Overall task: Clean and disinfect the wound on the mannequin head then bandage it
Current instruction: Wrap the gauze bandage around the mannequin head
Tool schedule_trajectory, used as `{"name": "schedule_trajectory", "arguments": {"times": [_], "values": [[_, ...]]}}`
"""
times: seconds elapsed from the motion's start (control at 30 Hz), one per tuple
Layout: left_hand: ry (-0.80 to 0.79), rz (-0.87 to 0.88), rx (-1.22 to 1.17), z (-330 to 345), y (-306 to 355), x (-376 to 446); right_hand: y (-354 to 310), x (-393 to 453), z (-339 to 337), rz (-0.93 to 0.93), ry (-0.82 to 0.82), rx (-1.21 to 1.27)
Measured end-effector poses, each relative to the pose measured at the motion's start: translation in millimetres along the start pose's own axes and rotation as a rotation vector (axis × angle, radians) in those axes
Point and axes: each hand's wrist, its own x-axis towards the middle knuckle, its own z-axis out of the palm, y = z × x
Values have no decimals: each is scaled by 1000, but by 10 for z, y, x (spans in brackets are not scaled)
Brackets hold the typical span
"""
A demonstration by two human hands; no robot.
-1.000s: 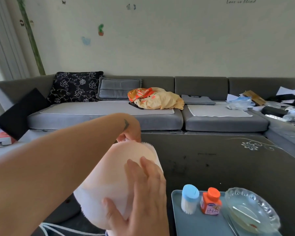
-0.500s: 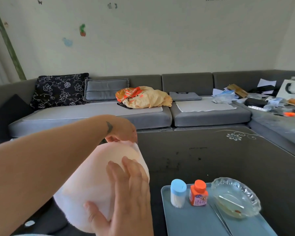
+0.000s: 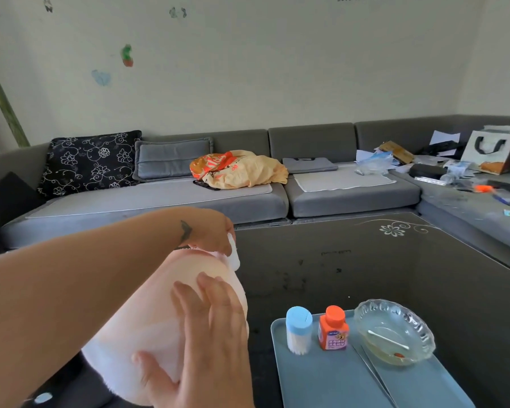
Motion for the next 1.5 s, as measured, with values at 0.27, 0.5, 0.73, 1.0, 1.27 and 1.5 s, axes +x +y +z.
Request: {"name": "schedule_trajectory", "arguments": {"times": [0.27, 0.5, 0.73, 1.0, 1.27, 1.5], "values": [[20, 127, -83, 9, 84, -117, -31, -1, -35, 20, -39, -43], [66, 142, -60, 55, 110, -166, -44, 9, -77, 33, -60, -57], [-59, 186, -66, -7, 187, -303, -44, 10, -57, 31, -40, -51], [-15, 318, 64, 115, 348, -438, -28, -11, -49, 28, -14, -30], [-8, 298, 82, 160, 321, -607, -66, -13, -80, 74, -68, -96], [13, 308, 59, 201, 308, -673, 45, -107, -131, 0, 108, 163]]}}
